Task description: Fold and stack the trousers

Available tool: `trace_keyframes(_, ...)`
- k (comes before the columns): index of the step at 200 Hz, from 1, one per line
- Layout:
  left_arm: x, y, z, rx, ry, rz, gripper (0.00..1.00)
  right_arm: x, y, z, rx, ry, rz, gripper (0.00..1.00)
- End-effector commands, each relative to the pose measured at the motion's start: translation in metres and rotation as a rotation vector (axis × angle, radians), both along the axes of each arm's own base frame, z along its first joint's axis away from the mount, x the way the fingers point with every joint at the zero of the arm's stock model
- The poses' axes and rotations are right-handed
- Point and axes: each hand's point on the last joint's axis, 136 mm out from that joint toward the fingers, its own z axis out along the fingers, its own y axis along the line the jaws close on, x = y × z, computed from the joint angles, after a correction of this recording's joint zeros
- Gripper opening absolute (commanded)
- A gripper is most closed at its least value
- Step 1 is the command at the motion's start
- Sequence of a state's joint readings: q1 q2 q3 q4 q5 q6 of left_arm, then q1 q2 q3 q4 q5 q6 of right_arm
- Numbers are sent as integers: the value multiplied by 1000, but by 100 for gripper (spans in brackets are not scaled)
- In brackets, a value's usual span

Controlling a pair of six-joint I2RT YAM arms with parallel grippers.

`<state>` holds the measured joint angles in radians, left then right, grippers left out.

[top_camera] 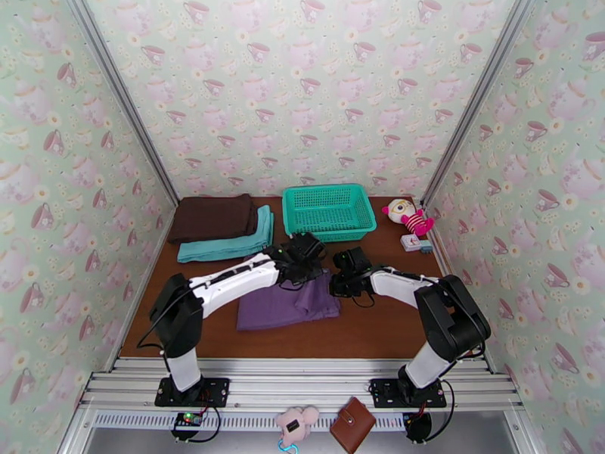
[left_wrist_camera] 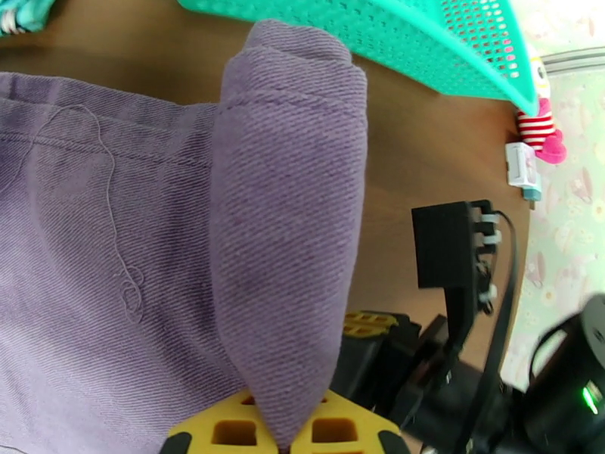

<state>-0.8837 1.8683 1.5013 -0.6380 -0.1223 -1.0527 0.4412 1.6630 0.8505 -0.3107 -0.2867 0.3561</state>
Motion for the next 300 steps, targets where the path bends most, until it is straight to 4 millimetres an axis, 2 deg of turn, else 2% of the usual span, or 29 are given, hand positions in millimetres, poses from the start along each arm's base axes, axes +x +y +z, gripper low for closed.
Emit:
trace_keyframes(1, 7, -17, 12, -43, -31, 50, 4, -2, 0, -6, -3, 17, -8, 13)
trace_keyframes(28, 7, -18, 3, -43, -32, 72, 10, -2, 1, -4, 7, 15, -5, 15)
trace_keyframes(38, 9, -21, 1, -67, -43, 65, 11, -2, 0, -2, 9, 6, -10, 18)
trace_keyframes(47, 11, -28, 2, -105, -56, 33, 16, -1, -2, 1, 8, -7, -23, 25)
trace_keyframes(56, 15, -37, 8, -154, -82, -10, 25, 1, -7, 6, 7, -24, -47, 29)
trace_keyframes(74, 17, -52, 28, -226, -163, -121, 32, 5, -21, 14, 9, -51, -108, 34)
trace_keyframes(84, 17, -55, 40, -247, -201, -181, 36, 8, -34, 21, 6, -76, -158, 37)
trace_keyframes(96, 17, -47, 51, -242, -242, -215, 39, 11, -49, 31, -19, -121, -210, 37)
trace_keyframes(116, 16, -20, 66, -238, -315, -253, 42, 12, -66, 54, -52, -221, -268, 43)
trace_keyframes(126, 16, -2, 69, -242, -344, -263, 43, 11, -66, 67, -38, -259, -264, 46)
trace_keyframes(136, 14, 17, 68, -245, -359, -270, 44, 11, -59, 79, 5, -289, -227, 51)
trace_keyframes(150, 11, 47, 59, -220, -365, -266, 45, 6, -37, 88, 81, -274, -125, 54)
trace_keyframes(156, 10, 59, 59, -210, -374, -257, 45, 4, -27, 88, 105, -246, -83, 54)
trace_keyframes(159, 7, 68, 48, -189, -359, -252, 45, 3, -23, 87, 116, -233, -64, 54)
trace_keyframes(167, 6, 88, 41, -150, -356, -225, 45, 1, -10, 83, 138, -200, -20, 54)
trace_keyframes(189, 2, 134, 33, -41, -373, -166, 46, 3, 16, 71, 146, -163, 19, 55)
trace_keyframes(208, -6, 162, 30, 30, -380, -132, 48, 11, 19, 58, 86, -149, -14, 55)
trace_keyframes(225, -14, 173, 23, 31, -371, -119, 49, 16, 17, 50, 49, -140, -39, 56)
trace_keyframes(251, -20, 181, 10, 10, -344, -96, 50, 16, 14, 42, 11, -117, -37, 51)
trace_keyframes(257, -21, 182, 6, 8, -338, -90, 50, 15, 14, 40, 5, -109, -33, 45)
trace_keyframes(272, -20, 184, 2, -5, -334, -75, 50, 13, 14, 40, 7, -105, -25, 24)
trace_keyframes(300, -21, 182, 1, -26, -321, -73, 50, 12, 16, 54, 18, -118, -12, 0)
